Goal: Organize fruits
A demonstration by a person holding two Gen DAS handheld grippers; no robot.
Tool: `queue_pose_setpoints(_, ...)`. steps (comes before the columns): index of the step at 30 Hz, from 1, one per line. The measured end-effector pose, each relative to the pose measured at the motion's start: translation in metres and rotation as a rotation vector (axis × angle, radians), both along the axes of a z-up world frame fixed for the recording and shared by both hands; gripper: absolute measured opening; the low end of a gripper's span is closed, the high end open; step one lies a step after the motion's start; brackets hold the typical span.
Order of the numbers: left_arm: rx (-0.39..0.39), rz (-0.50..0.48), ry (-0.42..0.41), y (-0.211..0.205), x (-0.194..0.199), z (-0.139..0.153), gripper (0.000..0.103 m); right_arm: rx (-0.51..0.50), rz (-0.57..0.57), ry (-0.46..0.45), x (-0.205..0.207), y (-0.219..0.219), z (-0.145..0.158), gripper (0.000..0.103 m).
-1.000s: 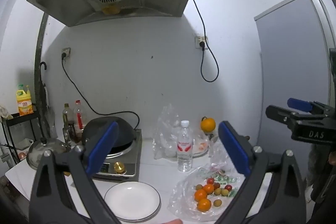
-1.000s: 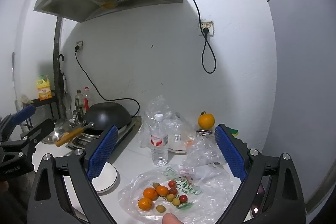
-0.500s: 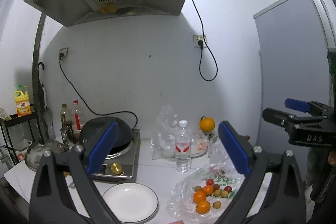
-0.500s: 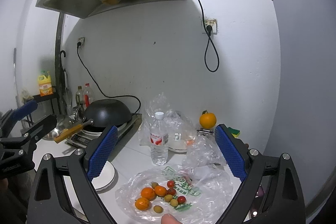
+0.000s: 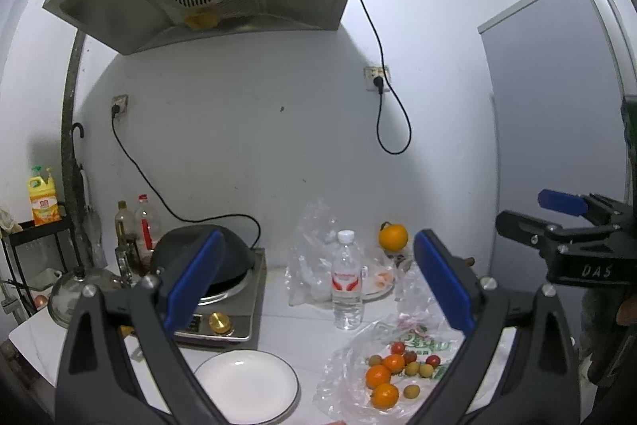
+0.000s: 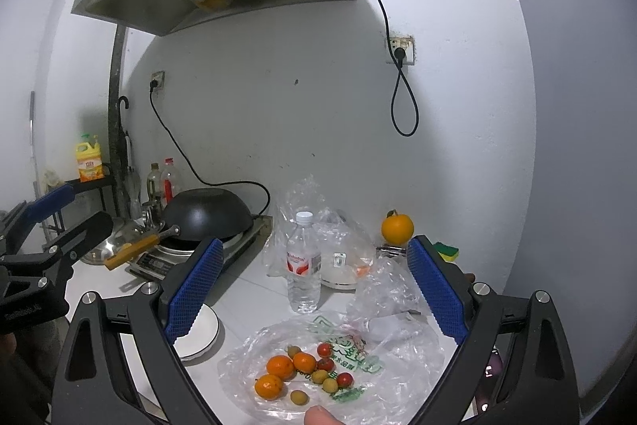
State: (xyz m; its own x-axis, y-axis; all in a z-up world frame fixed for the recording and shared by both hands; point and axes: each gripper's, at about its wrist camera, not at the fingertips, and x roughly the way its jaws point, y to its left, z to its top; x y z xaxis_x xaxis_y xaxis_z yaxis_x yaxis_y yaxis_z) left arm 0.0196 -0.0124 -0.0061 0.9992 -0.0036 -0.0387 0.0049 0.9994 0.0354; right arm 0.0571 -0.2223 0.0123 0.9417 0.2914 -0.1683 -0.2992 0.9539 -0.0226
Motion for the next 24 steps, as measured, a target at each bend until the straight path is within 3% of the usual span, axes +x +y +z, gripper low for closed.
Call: queue_pose_setpoints(24,0.0,0.002,0.008,-0.004,0.012,-0.002,0.097,-0.004,0.03,0.014,0.015,0.003,-0.004,0.095)
